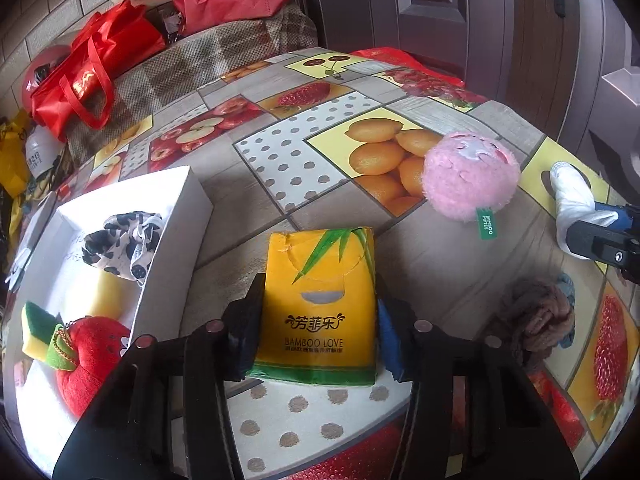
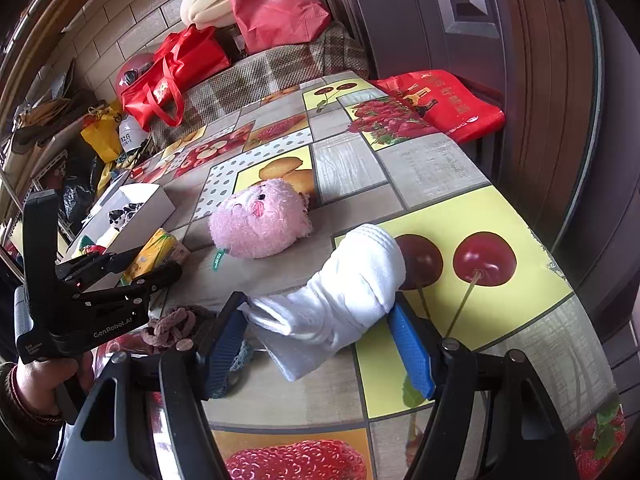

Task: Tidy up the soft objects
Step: 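Grasp the white sock with the right tool while left tool grasps the yellow BAMBOO LOVE tissue pack, then carry the white sock over the box with right tool while left tool carries the tissue pack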

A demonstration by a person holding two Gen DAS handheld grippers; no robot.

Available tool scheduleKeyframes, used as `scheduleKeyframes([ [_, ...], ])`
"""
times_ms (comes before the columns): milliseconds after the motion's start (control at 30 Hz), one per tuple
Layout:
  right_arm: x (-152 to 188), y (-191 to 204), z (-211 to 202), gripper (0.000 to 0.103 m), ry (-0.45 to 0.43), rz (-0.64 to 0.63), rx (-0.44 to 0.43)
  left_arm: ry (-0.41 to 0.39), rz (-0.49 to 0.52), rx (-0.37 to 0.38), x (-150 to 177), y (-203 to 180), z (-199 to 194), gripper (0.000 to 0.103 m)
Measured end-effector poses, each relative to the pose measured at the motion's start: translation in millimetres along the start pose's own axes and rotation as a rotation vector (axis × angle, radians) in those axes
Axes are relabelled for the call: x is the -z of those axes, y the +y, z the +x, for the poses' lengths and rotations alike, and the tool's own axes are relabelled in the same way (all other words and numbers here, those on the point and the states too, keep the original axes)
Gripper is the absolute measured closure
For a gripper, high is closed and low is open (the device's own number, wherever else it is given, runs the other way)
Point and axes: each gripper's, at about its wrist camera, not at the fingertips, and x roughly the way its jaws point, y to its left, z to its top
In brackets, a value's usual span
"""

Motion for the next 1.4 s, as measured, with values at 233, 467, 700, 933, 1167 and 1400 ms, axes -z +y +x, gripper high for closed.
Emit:
scheduleKeyframes([
  [233,2.6,14.9,-22.0,0.035,-0.130,-0.068,0.067,-0.173,-0.034,0.064,19.9,8.9,-46.2,0.056],
  [467,16.1,53.0,-57.2,0.035,-0.354,-0.192,0.128,-0.344,-0.036,0.014,47.7,18.9,-94.0,0.056],
  [700,26.7,90.8,-61.5,0.035,-0.414,-0.201,0.049,-0.401,-0.122,-0.032,72.7,52.6,-116.4,0.055],
  [933,27.1,126.4,-42.0,0.035,-0.373,-0.251,0.009,-0.439,-0.182,-0.096,92.5,89.8,-128.3,0.055],
  [1167,29.2,163.2,-17.5,0.035,-0.327,-0.341,-0.005,-0.437,-0.285,-0.187,110.0,148.2,-129.1,0.055],
  [1400,26.0,199.6,1.6,0.035,-0.341,-0.408,-0.013,-0.409,-0.439,-0.235,125.9,209.6,-125.3,0.055],
])
